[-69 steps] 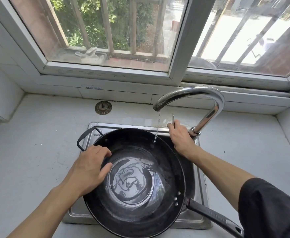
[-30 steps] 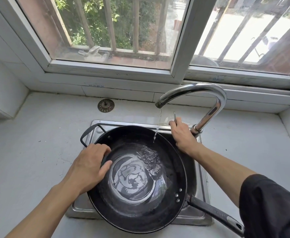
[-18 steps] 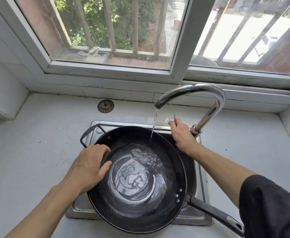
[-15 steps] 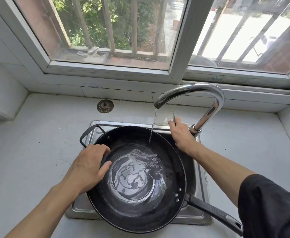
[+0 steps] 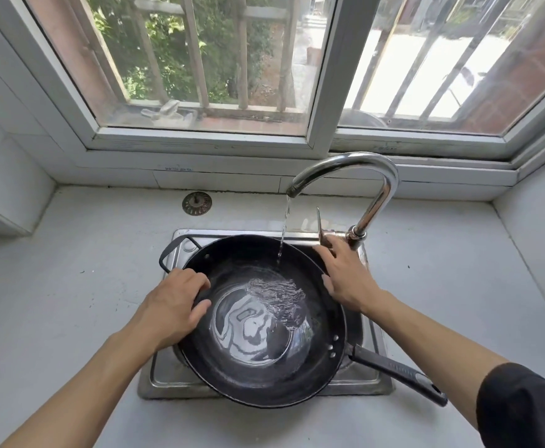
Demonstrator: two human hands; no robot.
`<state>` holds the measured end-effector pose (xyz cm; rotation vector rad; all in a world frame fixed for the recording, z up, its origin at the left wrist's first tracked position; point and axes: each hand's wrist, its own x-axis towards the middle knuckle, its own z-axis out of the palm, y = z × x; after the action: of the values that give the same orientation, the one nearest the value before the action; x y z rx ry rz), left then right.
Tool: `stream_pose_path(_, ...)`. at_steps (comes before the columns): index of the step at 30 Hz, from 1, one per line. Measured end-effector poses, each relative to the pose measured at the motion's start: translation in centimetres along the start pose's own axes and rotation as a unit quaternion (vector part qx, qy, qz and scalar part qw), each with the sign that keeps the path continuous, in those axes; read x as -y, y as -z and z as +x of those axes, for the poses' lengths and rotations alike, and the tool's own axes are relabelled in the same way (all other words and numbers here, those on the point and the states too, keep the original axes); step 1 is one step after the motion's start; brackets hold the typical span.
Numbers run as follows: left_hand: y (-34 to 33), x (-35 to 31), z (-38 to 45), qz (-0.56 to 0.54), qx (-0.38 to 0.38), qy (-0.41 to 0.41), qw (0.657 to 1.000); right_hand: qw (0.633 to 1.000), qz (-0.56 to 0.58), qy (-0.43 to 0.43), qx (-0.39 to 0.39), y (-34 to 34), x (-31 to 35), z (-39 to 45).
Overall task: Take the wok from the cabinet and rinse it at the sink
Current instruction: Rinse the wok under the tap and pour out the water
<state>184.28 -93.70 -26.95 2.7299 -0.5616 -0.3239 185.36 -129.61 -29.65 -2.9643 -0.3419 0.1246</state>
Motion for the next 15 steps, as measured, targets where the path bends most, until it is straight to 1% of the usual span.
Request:
stream_pose_path(5, 1.7, 0.0, 0.0, 0.046, 0.044, -0.031, 0.998, 0.992, 0.02, -0.072, 0.1, 0.4, 1.2, -5.7)
stream_pose_path(8, 2.8, 0.2, 0.6, 0.073, 0.064, -0.055, 0.994, 0.983, 0.033, -0.11, 0.141, 0.4, 1.7, -9.0)
stream_pose_path(12, 3.8, 0.5, 1.1, 0.11, 0.06, -0.078, 0.989, 0.967, 0.055, -0.158, 0.191, -0.1, 3.0, -12.6)
stream_pose_path(15, 4.1, 0.7, 0.9, 0.14, 0.045, -0.096, 0.984, 0.961, 0.07, -0.18, 0.199, -0.9, 3.6, -14.4)
